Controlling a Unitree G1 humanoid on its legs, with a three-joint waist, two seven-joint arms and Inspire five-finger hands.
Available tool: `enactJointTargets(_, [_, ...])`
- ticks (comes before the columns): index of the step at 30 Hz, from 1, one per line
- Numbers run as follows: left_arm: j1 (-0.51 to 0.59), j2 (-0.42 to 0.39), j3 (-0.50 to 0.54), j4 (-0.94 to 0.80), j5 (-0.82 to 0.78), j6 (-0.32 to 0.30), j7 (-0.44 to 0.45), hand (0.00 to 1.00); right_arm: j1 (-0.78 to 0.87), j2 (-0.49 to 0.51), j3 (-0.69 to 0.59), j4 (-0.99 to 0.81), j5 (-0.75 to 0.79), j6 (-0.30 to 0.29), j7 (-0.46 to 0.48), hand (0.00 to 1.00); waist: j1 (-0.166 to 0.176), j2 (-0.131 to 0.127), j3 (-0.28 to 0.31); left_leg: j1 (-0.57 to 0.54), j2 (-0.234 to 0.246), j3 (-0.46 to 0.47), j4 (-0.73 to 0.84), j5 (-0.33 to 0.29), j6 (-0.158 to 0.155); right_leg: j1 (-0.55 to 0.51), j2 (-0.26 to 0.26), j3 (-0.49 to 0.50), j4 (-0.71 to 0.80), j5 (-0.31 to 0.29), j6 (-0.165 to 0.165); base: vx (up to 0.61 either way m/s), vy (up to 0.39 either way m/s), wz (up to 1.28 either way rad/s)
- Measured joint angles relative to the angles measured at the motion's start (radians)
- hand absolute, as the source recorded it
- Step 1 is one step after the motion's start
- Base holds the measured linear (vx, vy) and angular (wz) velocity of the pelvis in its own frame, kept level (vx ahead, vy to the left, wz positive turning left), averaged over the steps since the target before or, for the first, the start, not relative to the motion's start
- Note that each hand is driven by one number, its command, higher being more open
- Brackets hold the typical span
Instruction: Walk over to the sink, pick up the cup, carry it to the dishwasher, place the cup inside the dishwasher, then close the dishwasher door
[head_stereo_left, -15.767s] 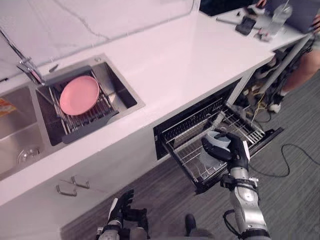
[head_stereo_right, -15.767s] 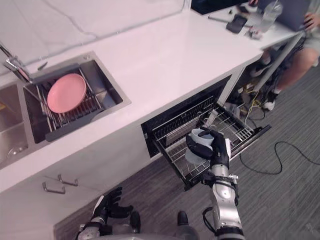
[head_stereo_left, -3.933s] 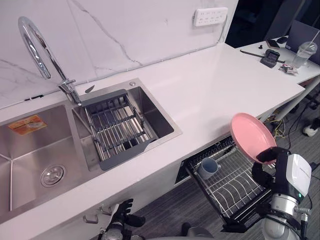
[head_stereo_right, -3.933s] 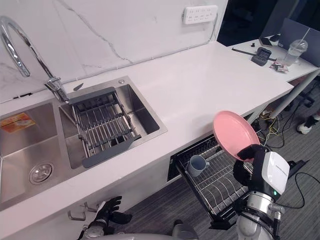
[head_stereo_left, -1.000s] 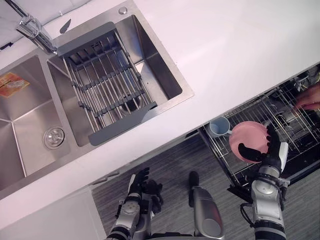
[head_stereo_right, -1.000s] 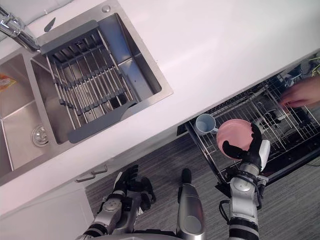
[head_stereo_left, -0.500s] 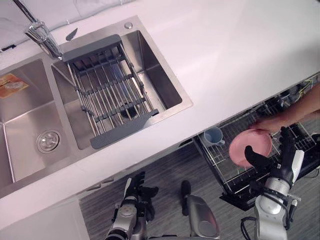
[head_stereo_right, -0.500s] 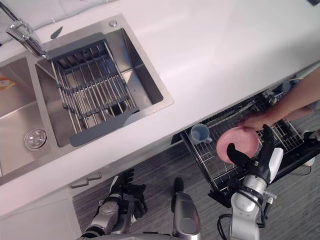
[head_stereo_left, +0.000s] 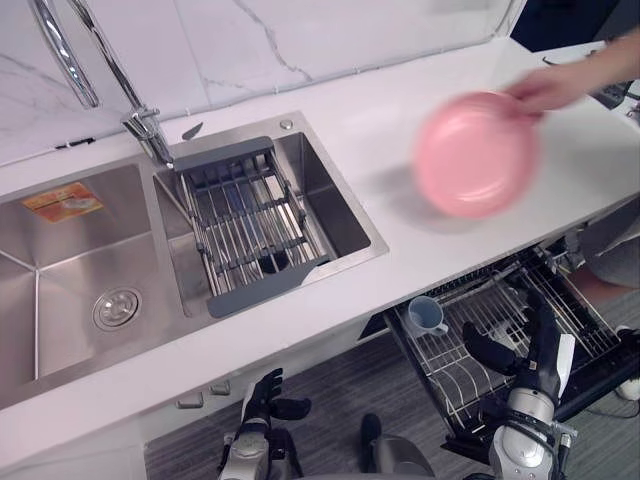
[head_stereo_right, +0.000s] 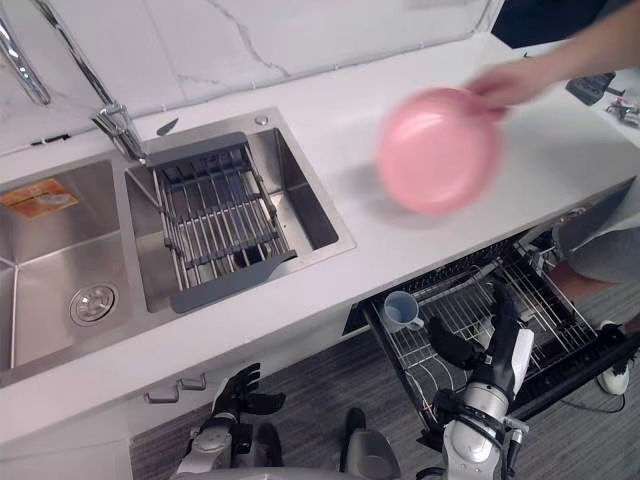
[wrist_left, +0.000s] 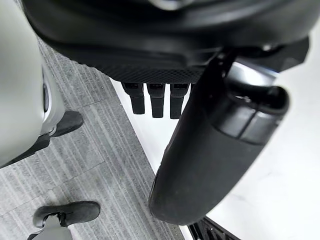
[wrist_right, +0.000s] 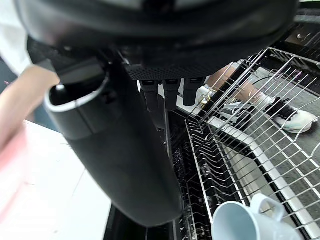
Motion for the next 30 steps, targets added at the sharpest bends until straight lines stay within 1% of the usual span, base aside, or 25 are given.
enactJointTargets(2, [0.009, 0.0, 0.0, 0.001, 0.0, 0.0, 0.0, 0.9, 0.011, 0.003, 0.002, -0.003, 0.0, -0.003, 0.001, 0.9, -0.001, -0.001, -0.019, 0.002, -0.003, -0.007, -0.007, 0.001, -0.001, 0.011, -0.001, -0.009, -0.015, 0.002, 0.002, 0.05, 0.013, 0.11])
enactJointTargets(5, [0.01, 0.0, 0.0, 0.004, 0.002, 0.0, 0.0, 0.9, 0.011, 0.003, 0.002, -0.003, -0.001, -0.005, 0.001, 0.9, -0.003, -0.001, -0.021, 0.018, -0.008, -0.017, -0.016, 0.003, -0.002, 0.036, -0.003, -0.019, -0.034, 0.003, 0.005, 0.03, 0.012, 0.11])
enactJointTargets(6, [0.011, 0.0, 0.0, 0.012, 0.005, 0.0, 0.0, 0.9, 0.011, 0.003, 0.002, -0.003, -0.001, -0.005, 0.001, 0.9, -0.005, 0.001, -0.032, 0.017, -0.01, -0.021, -0.022, 0.005, -0.003, 0.04, -0.004, -0.023, -0.045, 0.006, 0.008, 0.02, 0.015, 0.08])
enactJointTargets(9, [0.012, 0.003, -0.001, 0.031, 0.022, 0.0, 0.001, 0.9, 0.01, 0.003, 0.003, -0.003, -0.006, -0.005, 0.001, 0.9, -0.017, 0.0, -0.047, 0.024, -0.015, -0.039, -0.029, 0.007, -0.004, 0.062, -0.007, -0.038, -0.064, 0.008, 0.01, 0.03, 0.01, 0.14])
enactJointTargets(14, [0.015, 0.011, -0.003, 0.047, 0.023, 0.0, 0.001, 0.9, 0.008, 0.003, 0.004, -0.003, -0.021, -0.013, 0.0, 0.9, -0.018, 0.001, -0.073, 0.027, -0.017, -0.051, -0.036, 0.008, -0.005, 0.08, -0.005, -0.05, -0.089, 0.014, 0.01, 0.01, -0.005, 0.07])
enactJointTargets(16, [0.012, 0.024, -0.007, 0.065, 0.04, -0.001, 0.001, 0.9, -0.003, 0.0, 0.008, -0.001, -0.047, -0.018, -0.002, 0.9, -0.02, -0.001, -0.081, 0.037, -0.028, -0.053, -0.064, 0.024, -0.009, 0.084, 0.001, -0.051, -0.102, 0.022, 0.009, 0.0, 0.0, 0.0])
enactJointTargets(20, [0.007, 0.043, -0.021, 0.085, 0.041, -0.002, 0.001, 0.9, -0.035, -0.013, 0.008, 0.001, -0.064, -0.029, -0.008, 0.9, -0.029, 0.0, -0.086, 0.041, -0.034, -0.069, -0.087, 0.041, -0.007, 0.099, 0.002, -0.066, -0.131, 0.04, 0.008, -0.04, -0.002, 0.1])
enactJointTargets(24, [0.002, 0.075, -0.041, 0.11, 0.041, -0.003, 0.0, 0.9, -0.067, -0.05, 0.031, 0.001, -0.094, -0.04, -0.009, 0.9, -0.03, -0.003, -0.099, 0.041, -0.041, -0.115, -0.101, 0.053, -0.005, 0.111, 0.003, -0.079, -0.153, 0.055, 0.006, -0.04, -0.005, 0.1])
enactJointTargets(27, [0.002, 0.091, -0.045, 0.12, 0.041, -0.003, 0.001, 0.9, -0.087, -0.062, 0.051, -0.005, -0.123, -0.061, -0.004, 0.9, -0.028, -0.004, -0.099, 0.04, -0.047, -0.156, -0.12, 0.063, -0.001, 0.111, 0.002, -0.089, -0.162, 0.066, 0.005, -0.06, -0.009, 0.09])
enactJointTargets(30, [0.007, 0.11, -0.06, 0.122, 0.041, -0.002, 0.001, 0.9, -0.088, -0.064, 0.057, -0.04, -0.126, -0.07, -0.002, 0.9, -0.022, -0.004, -0.1, 0.04, -0.047, -0.173, -0.129, 0.071, 0.002, 0.113, 0.001, -0.101, -0.161, 0.066, 0.005, -0.05, -0.016, 0.13])
